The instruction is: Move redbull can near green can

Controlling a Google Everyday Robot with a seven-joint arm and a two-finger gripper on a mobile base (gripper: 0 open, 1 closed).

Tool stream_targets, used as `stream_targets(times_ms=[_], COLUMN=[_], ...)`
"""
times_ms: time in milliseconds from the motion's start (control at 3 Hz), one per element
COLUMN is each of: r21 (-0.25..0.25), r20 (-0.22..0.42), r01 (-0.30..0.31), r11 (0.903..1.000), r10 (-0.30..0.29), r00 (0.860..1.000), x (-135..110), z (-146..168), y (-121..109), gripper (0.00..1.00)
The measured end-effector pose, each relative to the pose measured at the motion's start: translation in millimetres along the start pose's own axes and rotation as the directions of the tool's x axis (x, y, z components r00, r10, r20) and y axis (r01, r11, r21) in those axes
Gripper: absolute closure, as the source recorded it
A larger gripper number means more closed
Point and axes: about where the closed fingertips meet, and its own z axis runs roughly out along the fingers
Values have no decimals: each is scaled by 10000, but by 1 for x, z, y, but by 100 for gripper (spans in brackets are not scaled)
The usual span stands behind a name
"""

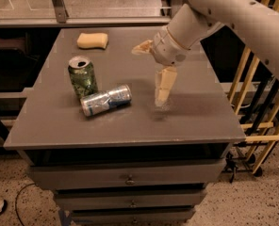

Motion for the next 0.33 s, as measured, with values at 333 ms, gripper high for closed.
stream_targets(times_ms=[333], r21=[776], r20=[-379], r01=[-1415], r11=[9869], r10=[1447], r00=[9887], x=[48], z=[-27], y=[13], gripper=[0])
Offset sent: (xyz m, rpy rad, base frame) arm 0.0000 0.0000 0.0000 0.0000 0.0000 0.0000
